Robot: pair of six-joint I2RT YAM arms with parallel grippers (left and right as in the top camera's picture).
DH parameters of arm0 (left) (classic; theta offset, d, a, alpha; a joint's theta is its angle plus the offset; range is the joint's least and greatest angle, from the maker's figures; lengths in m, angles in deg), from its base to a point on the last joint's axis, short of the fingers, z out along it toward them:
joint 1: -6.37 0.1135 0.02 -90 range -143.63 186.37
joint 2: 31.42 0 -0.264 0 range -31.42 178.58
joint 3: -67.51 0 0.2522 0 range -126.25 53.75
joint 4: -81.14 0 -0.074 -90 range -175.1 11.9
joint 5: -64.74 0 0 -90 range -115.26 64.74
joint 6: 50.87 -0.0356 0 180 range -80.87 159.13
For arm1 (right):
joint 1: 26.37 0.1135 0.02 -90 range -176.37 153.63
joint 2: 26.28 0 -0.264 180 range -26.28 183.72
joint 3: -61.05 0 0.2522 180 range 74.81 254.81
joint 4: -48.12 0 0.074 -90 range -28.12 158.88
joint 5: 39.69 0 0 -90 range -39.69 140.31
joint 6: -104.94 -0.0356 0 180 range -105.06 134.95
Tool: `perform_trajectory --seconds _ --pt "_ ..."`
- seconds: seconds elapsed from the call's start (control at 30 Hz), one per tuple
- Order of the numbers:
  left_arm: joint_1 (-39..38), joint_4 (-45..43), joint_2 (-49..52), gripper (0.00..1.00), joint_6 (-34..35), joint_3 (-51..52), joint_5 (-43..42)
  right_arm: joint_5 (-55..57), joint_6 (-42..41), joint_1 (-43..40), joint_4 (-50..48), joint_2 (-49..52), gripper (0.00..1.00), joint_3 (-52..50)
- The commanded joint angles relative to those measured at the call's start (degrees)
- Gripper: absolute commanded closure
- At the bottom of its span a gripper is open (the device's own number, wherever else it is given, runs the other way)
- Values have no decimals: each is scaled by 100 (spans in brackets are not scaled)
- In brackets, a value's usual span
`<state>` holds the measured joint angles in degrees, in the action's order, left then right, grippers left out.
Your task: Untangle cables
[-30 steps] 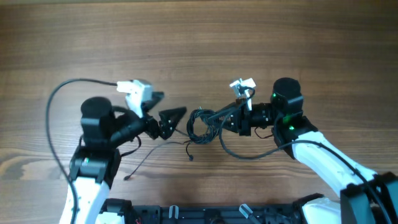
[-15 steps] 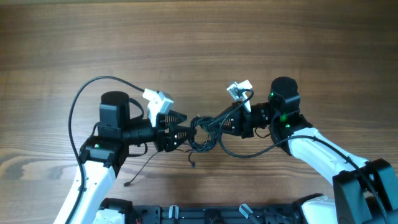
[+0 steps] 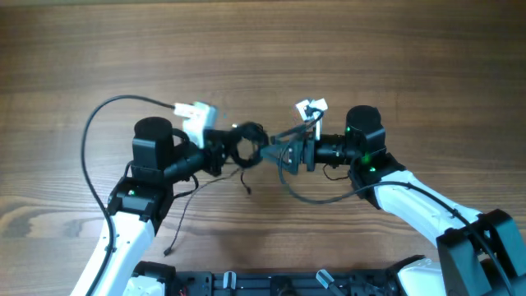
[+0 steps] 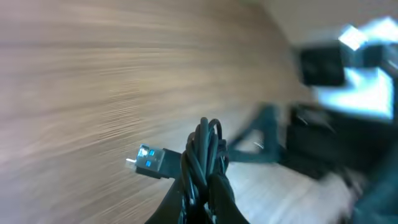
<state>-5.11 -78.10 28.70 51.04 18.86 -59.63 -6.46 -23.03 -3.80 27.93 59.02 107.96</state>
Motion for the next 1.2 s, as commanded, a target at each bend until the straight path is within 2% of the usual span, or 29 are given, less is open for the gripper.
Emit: perform_trajectory --seconds 0.0,0.07,0.13,0.2,0.27,0.3,0.33,0.43,0.53,0.57,0.63,0.7,0.73,0.77,0.8,0.87,0.9,0.93,0.97,1.03,1.07,1.1,1.13,1.17 --pt "9 -256 -7 96 2559 -59 1257 763 -962 116 -24 63 6 103" --pt "9 -407 -7 96 3252 -59 1257 1355 -1368 323 -31 66 11 103" --pt "9 -468 -7 96 3523 -59 1071 2002 -1547 501 -35 66 17 103" --pt "7 -470 -4 96 3585 -59 887 2173 -1779 610 -173 66 21 103" --pt "7 -468 -4 96 3899 -59 824 2201 -2039 800 -514 66 41 103" --pt "-4 -468 -4 96 4000 -59 824 2306 -2155 872 -581 66 56 103" --pt "-4 -466 -4 96 4000 -59 804 2374 -2201 887 -590 66 62 103" --pt "-4 -468 -4 96 4166 -59 778 2389 -2422 890 -588 66 67 103" --pt "-61 -474 -4 96 4413 -59 785 2374 -2743 911 -595 63 67 103" --pt "-164 -474 -4 96 4413 -59 785 2378 -2957 914 -588 63 62 103" --pt "-297 -474 -4 96 4409 -59 890 2378 -3115 914 -579 66 62 103" --pt "-319 -481 -4 96 4411 -59 1158 2382 -3274 914 -509 66 56 103" --pt "-315 -564 -4 96 4411 -59 1215 2402 -3274 914 -455 66 57 103" --pt "-323 -625 -4 96 4413 -59 1191 2404 -3279 914 -424 66 61 103" --pt "-363 -619 -4 96 4409 -59 1191 2404 -3368 914 -417 66 70 103" --pt "-426 -601 -4 96 4411 -59 1191 2404 -3447 914 -431 66 81 103" --pt "-476 -601 -4 96 4404 -59 1191 2406 -3436 914 -439 66 91 103" --pt "-481 -601 -4 96 4398 -59 1191 2417 -3386 911 -437 66 96 103" --pt "-481 -599 -4 96 4380 -59 1193 2441 -3204 907 -450 66 96 103" --pt "-474 -601 -13 96 3823 -59 1130 2557 -2181 907 -457 63 96 103" --pt "-474 -595 -13 87 2863 -59 1014 2487 -798 898 -345 63 96 103" --pt "-474 -551 -13 66 1906 -59 837 2116 70 866 -122 63 96 103" --pt "-474 -527 -11 57 1519 -59 772 1878 374 824 66 63 96 103" --pt "-476 -490 -11 41 1104 -59 605 1646 468 778 229 63 96 103"
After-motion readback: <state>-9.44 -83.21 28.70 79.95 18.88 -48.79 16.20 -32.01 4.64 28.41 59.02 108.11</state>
